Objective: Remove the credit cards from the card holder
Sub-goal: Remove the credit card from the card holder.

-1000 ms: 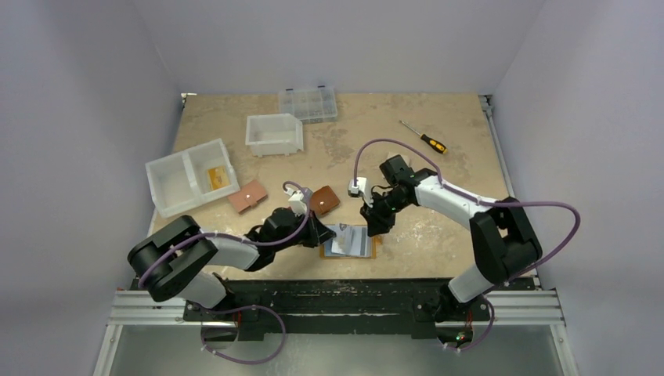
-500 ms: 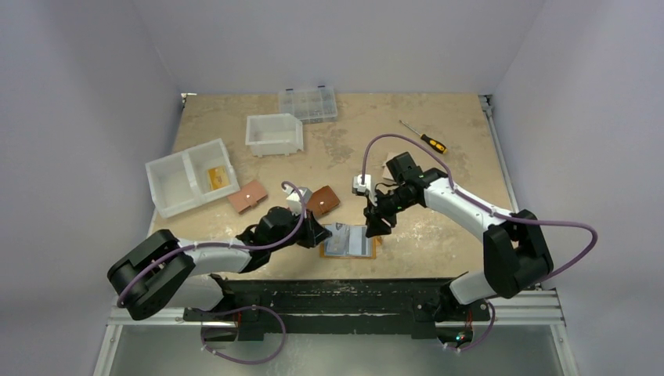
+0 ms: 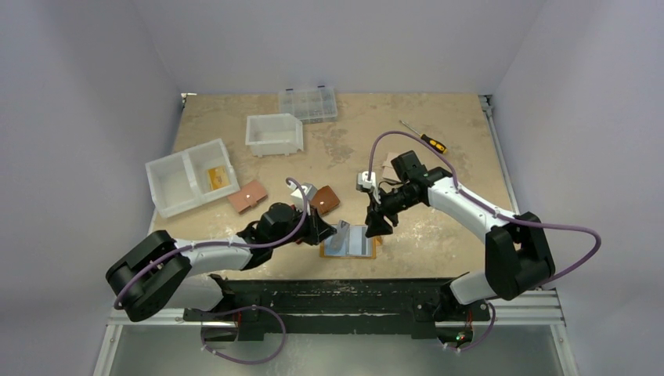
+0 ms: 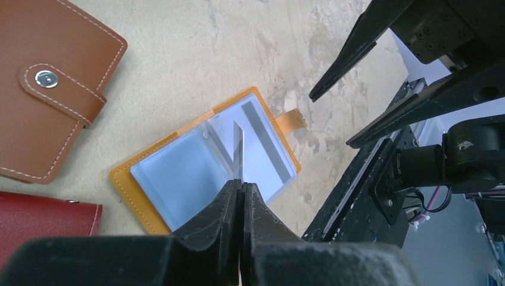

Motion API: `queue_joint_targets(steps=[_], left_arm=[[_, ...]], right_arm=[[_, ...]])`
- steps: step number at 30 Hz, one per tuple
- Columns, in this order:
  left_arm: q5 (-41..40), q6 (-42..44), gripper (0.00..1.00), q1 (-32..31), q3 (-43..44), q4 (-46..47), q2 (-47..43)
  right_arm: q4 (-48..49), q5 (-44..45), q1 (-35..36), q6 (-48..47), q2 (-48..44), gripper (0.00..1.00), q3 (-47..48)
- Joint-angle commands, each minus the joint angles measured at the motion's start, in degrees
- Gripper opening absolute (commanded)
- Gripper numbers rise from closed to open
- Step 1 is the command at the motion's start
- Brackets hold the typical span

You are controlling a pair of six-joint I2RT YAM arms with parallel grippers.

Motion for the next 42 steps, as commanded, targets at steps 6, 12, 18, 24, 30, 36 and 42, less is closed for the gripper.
queue_joint_targets(steps=[6,12,18,24,30,36,42], left_arm=[[1.5,2.2,0.00,-1.8,3.9,1.2,-0.2],[1.9,3.0,0.00,-3.2,5.4,1.3,0.8],[2.1,3.6,0.00,-4.7,6.6,1.6,2.1],[2.5,4.1,0.00,-6.3,8.0,2.3,4.2],[2.9,5.0,0.00,-7.5,9.4,2.4,5.6],[3.3,5.6,0.00,-8.1,10.2,2.3,6.2],[4.2,6.5,0.00,-9.1,11.0,2.0,6.6]], right_arm=[[-0.3,-2.6,-0.6,-0.8,-2.1,0.53,1.5],[0.8,-1.8,-0.6,0.2,-1.8,0.54,1.1],[1.7,-1.2,-0.6,1.2,-2.1,0.55,1.0],[1.7,-0.4,-1.0,1.1,-1.9,0.58,1.1],[0.3,0.4,-1.0,-1.4,-0.9,0.61,1.0],[-1.7,-1.3,-0.6,-7.1,-0.7,0.64,-0.2],[-1.7,-3.9,-0.5,-13.0,-3.1,0.62,-2.8]])
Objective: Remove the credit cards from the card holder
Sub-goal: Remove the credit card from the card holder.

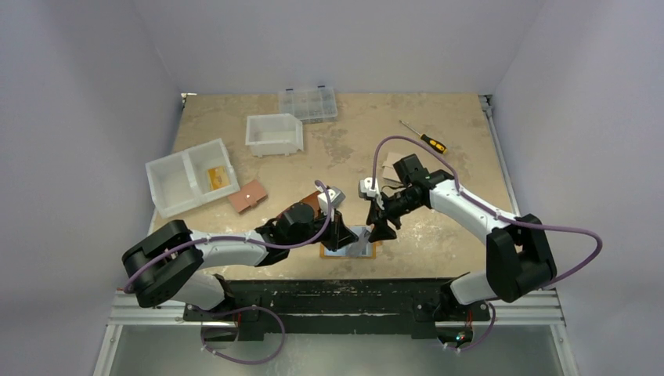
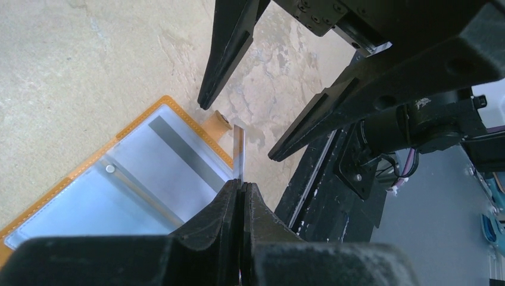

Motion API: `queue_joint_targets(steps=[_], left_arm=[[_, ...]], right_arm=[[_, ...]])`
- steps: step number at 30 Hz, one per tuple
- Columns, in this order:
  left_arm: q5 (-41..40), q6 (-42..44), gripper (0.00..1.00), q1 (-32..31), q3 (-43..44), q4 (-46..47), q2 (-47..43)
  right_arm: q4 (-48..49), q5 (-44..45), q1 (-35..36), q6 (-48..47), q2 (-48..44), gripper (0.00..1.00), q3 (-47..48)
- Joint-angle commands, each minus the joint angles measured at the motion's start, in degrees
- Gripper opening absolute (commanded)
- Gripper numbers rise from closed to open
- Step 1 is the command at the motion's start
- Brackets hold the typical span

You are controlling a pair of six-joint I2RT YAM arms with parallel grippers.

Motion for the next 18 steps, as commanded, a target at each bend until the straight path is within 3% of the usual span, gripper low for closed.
queue_joint_targets(steps=[1,7,13,15,18], left_arm=[[1.5,2.1,0.00,-0.9,2.6,2.1,0.3],[2.0,2.4,0.00,-1.2,3.2,1.8,0.5],[2.0,2.6,0.00,-1.2,4.1,1.9,1.6],[1.8,2.7,0.00,-1.2,4.2,1.8,1.9],[0.8,2.7,0.00,-1.2,3.9,1.3,1.5]], right_arm=[[-0.3,-2.4,0.3,-5.0,-2.6,0.62,-1.7],[-1.4,-3.3,0.4,-5.8,-1.3,0.52,-1.5],[-6.6,-5.2,1.3,-10.8,1.4,0.26,0.2],[-8.8,-5.8,1.5,-13.2,1.9,0.00,0.9],[-9.4,-5.9,1.5,-14.4,1.3,0.00,0.9]])
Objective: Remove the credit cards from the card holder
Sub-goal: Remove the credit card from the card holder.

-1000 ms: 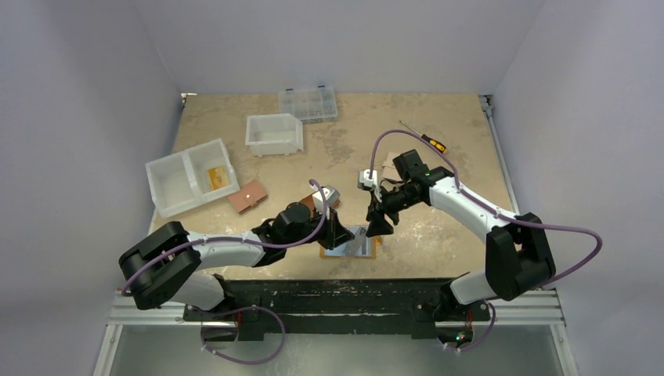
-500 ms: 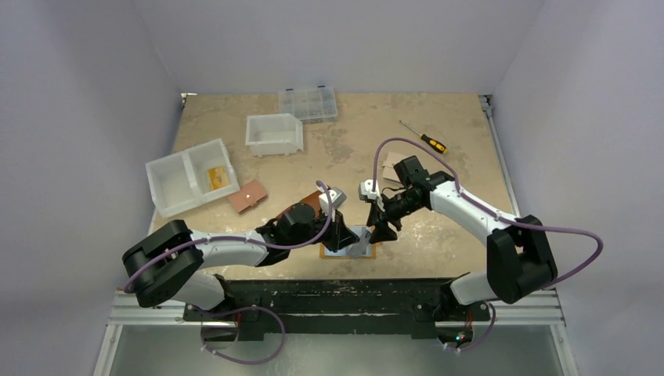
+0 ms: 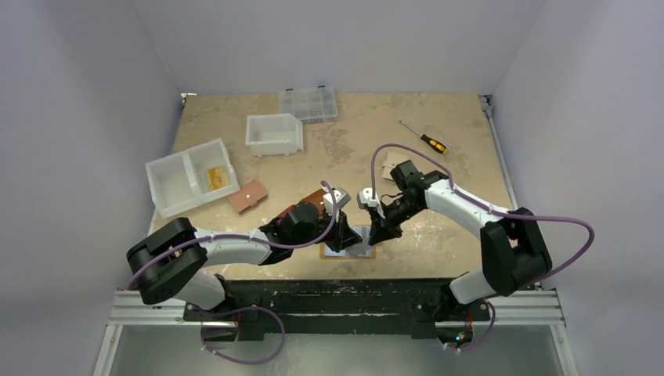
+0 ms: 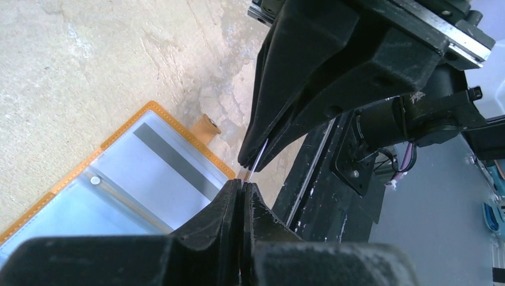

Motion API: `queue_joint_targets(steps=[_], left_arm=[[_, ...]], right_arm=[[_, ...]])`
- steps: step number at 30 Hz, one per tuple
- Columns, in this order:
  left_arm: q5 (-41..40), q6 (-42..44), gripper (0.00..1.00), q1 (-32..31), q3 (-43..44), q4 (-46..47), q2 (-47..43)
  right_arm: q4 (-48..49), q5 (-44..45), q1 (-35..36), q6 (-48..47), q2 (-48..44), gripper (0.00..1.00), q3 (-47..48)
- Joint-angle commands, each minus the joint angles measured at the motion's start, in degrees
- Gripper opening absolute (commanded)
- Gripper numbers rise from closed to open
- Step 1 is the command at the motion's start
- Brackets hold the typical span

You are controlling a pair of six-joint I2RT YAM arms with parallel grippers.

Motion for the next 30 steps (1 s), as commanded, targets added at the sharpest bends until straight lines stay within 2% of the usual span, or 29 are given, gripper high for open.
queue_joint_targets(steps=[1,2,7,10,11,15,20,30], left_arm=[[-1.1,1.2,0.00,-0.3,1.5,1.4,-0.8],[-1.8,1.3,0.02,-0.3,1.3,0.7,-1.5],[-3.5,4.7,0.50,-0.2,1.1,-5.5,-7.8],[-2.8,6.6,0.78,0.2,1.6,-8.8,-10.8],[-2.0,7.2,0.83,0.5,2.5,-10.3,-11.3],[2.6,7.6,0.85,2.6,7.6,-16.1,-10.9],[11.9,2.4,0.83,7.4,11.0,-14.2,-8.8],[11.8,4.6,0.83,5.9,13.6,-16.8,-4.2]], right_arm=[[-2.9,-2.7,0.4,-4.2,-1.4,0.00,2.0],[-2.6,-2.7,0.4,-4.0,-1.9,0.00,1.9],[-2.1,-2.1,0.4,-2.6,-2.2,0.00,2.3],[-6.6,-2.4,0.4,-3.0,0.1,0.00,5.7],[-9.3,-3.0,0.4,-3.8,1.2,0.00,7.3],[-18.9,-4.8,0.0,-12.4,3.6,0.00,10.7],[-16.6,-6.2,-2.0,-9.9,0.9,0.00,10.0],[-16.5,-7.3,-3.7,-8.8,-0.3,0.00,10.0]])
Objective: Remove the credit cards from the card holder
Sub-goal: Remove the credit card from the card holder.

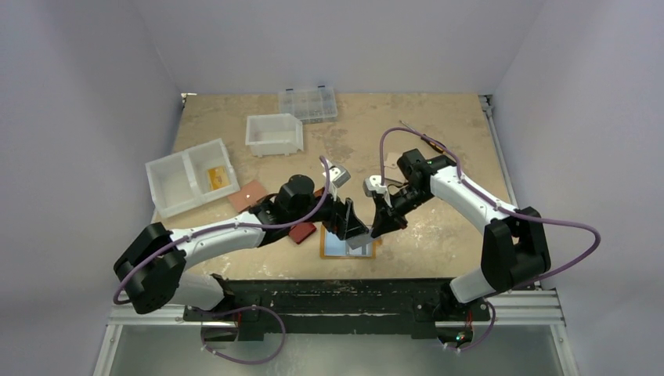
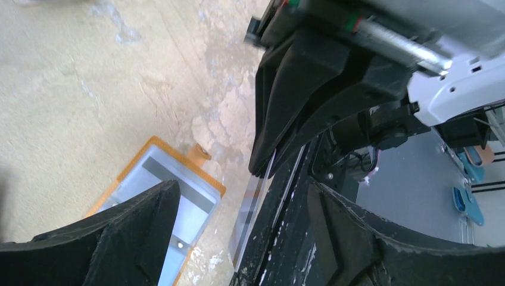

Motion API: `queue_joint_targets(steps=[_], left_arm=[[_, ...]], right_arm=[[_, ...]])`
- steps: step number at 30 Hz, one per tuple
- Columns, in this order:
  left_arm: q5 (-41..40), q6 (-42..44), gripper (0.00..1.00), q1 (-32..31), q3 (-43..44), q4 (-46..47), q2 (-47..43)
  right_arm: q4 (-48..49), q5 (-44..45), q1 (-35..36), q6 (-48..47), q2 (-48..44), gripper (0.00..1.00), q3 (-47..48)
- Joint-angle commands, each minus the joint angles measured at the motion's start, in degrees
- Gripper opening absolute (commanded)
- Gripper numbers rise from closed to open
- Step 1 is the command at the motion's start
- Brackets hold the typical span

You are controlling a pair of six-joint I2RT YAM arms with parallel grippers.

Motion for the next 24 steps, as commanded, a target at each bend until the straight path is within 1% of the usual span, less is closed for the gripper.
queue_joint_targets(steps=[1,8,10,13,20,21,22,23,24], left_arm=[[0.0,1.4,0.83,-1.8,2.8,-1.5,1.7],[-1.1,4.0,0.82,-3.4,4.4,-3.2,5.7],[-0.4,4.4,0.78,-3.6,4.5,-2.8,6.5],[1.3,4.7,0.68,-3.7,5.0,-2.3,7.7],[3.9,4.9,0.38,-3.7,5.2,-2.3,9.6],[4.3,4.9,0.30,-3.7,5.2,-2.3,9.8],[4.7,4.8,0.20,-3.7,5.2,-2.4,10.2],[4.9,4.9,0.04,-3.7,5.4,-2.5,10.5],[5.0,4.9,0.00,-3.7,5.5,-2.8,10.7]], right_arm=[[-1.3,-2.6,-0.2,-0.3,-1.5,0.00,0.9],[-1.8,-2.7,-0.3,-0.6,-1.1,0.00,1.0],[-1.9,-2.6,-0.2,-0.7,-0.9,0.00,1.0],[-2.0,-2.5,-0.3,-0.8,-0.5,0.00,1.1],[-2.2,-2.3,-0.3,-0.9,-0.2,0.00,1.2],[-2.2,-2.3,-0.3,-0.9,-0.2,0.00,1.2],[-2.2,-2.2,-0.3,-0.9,-0.2,0.00,1.2],[-2.2,-2.2,-0.2,-0.9,-0.2,0.00,1.2],[-2.2,-2.2,-0.2,-0.9,-0.2,0.00,1.2]])
